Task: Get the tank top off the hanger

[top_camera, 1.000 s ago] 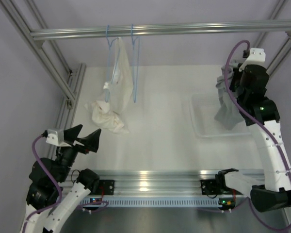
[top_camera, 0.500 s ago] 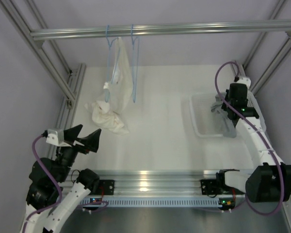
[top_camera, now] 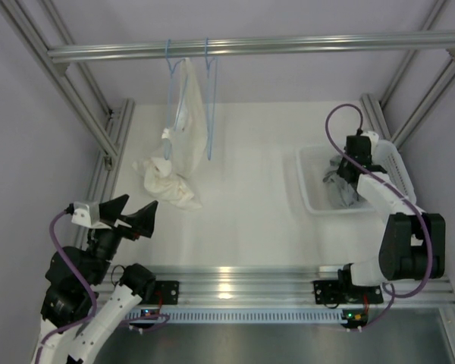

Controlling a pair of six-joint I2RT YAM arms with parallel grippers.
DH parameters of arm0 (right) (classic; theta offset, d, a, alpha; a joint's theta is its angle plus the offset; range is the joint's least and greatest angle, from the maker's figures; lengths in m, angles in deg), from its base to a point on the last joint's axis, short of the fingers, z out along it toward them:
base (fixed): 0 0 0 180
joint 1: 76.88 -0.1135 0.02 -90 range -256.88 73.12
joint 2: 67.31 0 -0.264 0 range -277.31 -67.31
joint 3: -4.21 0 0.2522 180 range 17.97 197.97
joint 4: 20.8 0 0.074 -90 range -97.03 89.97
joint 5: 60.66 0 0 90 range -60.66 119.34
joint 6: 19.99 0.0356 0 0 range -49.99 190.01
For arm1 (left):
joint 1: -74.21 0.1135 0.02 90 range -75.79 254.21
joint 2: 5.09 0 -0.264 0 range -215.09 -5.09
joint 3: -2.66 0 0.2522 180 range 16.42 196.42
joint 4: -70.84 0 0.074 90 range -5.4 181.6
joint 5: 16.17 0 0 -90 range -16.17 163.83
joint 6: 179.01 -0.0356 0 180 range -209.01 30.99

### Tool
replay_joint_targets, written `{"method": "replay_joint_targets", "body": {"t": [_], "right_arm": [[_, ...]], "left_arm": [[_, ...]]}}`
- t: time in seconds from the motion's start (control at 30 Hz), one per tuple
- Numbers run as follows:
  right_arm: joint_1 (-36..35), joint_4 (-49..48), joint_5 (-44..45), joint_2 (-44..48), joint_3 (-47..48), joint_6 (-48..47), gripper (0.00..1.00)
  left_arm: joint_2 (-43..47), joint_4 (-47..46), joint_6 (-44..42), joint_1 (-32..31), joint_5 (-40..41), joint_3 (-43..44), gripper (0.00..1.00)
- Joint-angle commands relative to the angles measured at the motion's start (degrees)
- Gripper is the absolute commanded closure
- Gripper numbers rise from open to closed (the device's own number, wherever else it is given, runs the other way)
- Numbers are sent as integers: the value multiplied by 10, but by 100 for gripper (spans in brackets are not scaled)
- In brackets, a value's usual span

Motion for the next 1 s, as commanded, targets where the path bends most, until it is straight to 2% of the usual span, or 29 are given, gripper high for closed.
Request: {"method": "replay_joint_targets", "body": {"t": [0.0, 0.1, 0.13, 0.17, 0.2, 0.27, 0.33, 0.37, 0.5, 0.6, 0.63, 0.7, 0.73, 0.77, 0.83, 0.87, 0.9, 0.97], "right_arm": [[24, -59, 4, -9, 50, 14, 100], [24, -46, -15, -21, 63, 11, 91], [24, -46, -22, -17, 59, 12, 84], [24, -47, -25, -13, 48, 13, 62], [24, -50, -21, -3, 44, 13, 49], [24, -31, -18, 18, 51, 10, 32], [24, -6, -14, 47, 56, 10, 25], [24, 0, -7, 81, 57, 11, 1], [22, 44, -28, 164, 74, -5, 1], [-9, 93, -78, 237, 103, -47, 1], [-19, 110, -88, 253, 113, -62, 1], [-61, 174, -86, 281, 151, -104, 1], [-84, 197, -68, 288, 175, -113, 1], [-137, 234, -10, 303, 184, -131, 1], [-189, 272, 50, 319, 202, -142, 0], [-207, 291, 115, 335, 222, -129, 1], [-233, 330, 131, 346, 230, -121, 1], [-239, 364, 110, 384, 249, -117, 1]], "left_arm": [[7, -28, 12, 1, 18, -3, 1], [8, -28, 11, 1, 17, -3, 1], [8, -28, 10, 2, 17, -3, 1], [7, -28, 10, 2, 19, -4, 1], [8, -28, 11, 2, 20, -4, 1], [6, -28, 12, 1, 25, -4, 1], [3, -28, 16, 2, 42, -3, 1], [0, -28, 18, 3, 51, -2, 1], [-50, -23, 36, 19, 106, 10, 1], [-97, -14, 43, 76, 84, 18, 1], [-131, -10, 44, 122, 54, 22, 1], [-160, -6, 54, 172, 30, 29, 1], [-183, -3, 58, 217, 24, 31, 1], [-193, 0, 60, 236, 22, 33, 1], [-213, 11, 66, 258, 37, 40, 1], [-217, 23, 67, 258, 62, 47, 1], [-219, 32, 62, 257, 70, 52, 1], [-221, 60, 60, 257, 99, 70, 1]]}}
